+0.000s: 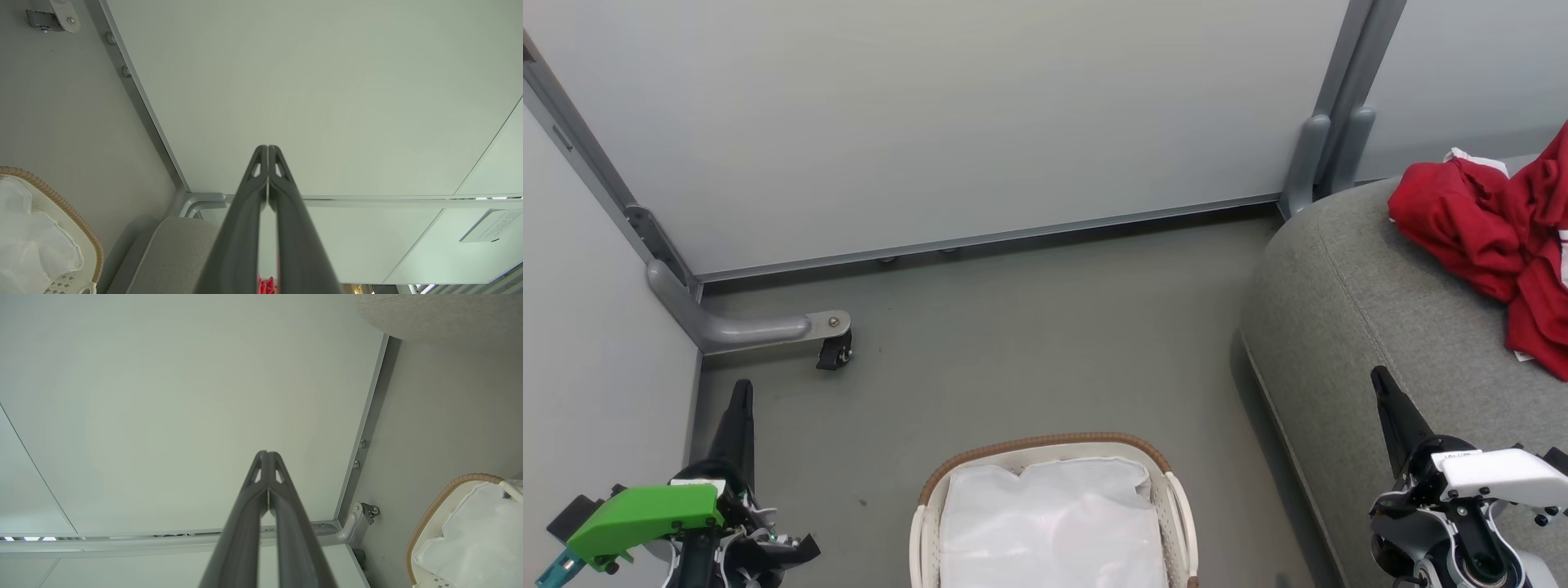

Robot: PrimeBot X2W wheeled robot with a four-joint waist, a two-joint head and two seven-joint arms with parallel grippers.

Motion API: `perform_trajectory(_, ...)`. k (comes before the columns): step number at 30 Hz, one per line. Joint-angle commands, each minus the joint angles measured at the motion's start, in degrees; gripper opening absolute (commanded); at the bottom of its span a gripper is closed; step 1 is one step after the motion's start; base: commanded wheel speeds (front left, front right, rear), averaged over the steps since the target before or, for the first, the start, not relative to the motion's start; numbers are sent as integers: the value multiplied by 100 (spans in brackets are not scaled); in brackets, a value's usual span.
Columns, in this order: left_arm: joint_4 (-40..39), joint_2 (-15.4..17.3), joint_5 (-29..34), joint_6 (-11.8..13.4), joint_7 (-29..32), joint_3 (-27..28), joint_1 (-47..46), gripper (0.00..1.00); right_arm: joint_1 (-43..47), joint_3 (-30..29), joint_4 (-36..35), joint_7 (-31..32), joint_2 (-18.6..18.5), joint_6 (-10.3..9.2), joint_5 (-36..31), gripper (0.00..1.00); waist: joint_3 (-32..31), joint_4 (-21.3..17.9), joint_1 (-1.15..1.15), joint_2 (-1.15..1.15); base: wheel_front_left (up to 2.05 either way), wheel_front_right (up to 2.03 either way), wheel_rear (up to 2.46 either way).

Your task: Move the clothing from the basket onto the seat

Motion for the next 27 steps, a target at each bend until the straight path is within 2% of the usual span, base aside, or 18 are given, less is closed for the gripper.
perform_trajectory(1, -10, 19, -18, -29, 17, 13, -58, 0, -50, -12, -22, 17, -34, -2, 20, 0, 0, 0, 0, 0, 0, 0, 0)
perform_trajectory(27, -11, 19, -18, -28, 16, 12, -58, 0, -50, -11, -22, 17, -34, -2, 20, 0, 0, 0, 0, 0, 0, 0, 0)
